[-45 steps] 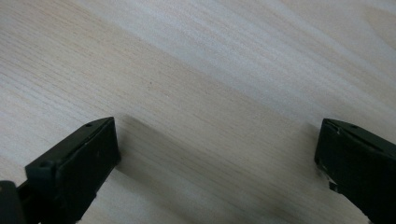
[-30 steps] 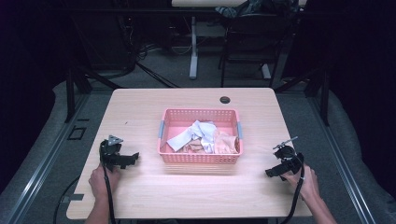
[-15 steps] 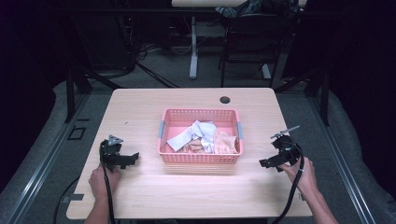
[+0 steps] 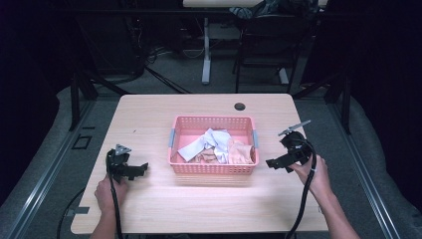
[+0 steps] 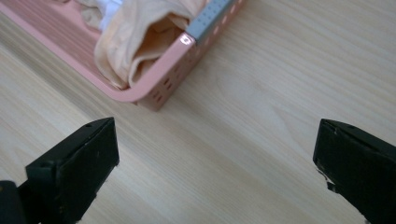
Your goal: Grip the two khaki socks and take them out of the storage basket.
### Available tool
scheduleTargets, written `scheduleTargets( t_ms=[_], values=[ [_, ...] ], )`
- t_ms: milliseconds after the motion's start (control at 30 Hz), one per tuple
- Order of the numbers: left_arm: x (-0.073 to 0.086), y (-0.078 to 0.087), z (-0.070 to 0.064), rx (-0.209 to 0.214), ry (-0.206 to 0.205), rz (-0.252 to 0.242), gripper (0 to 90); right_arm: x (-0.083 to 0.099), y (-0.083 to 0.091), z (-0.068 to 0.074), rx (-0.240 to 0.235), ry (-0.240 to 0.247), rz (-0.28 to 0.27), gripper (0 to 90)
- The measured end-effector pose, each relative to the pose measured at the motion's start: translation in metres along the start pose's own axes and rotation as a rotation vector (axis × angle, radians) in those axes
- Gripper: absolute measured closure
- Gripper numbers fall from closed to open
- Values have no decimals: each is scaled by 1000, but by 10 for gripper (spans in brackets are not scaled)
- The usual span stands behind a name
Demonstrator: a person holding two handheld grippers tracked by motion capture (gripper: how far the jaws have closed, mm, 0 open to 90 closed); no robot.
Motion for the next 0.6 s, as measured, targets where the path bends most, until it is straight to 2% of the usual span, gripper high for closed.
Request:
scheduleTargets(
  t_ms=[300, 467, 600],
  values=[
    [0, 0, 0, 0, 0, 0, 0, -27, 2, 12, 2, 56, -5, 0],
    [0, 0, 0, 0, 0, 0, 0, -43, 1, 19, -1, 67, -11, 1],
    [0, 0, 0, 0, -3, 1, 0, -55, -6, 28, -10, 109, -1, 81]
  ],
)
Point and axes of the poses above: each handheld gripper's, and its own axes: y roughly backward along the jaws, x roughly out of its underside, z roughly to its left, the point moved 6 cm from there along -y, roughly forward along the jaws, and after that the axes turned 2 degrees about -z, right-handed, at the moved point
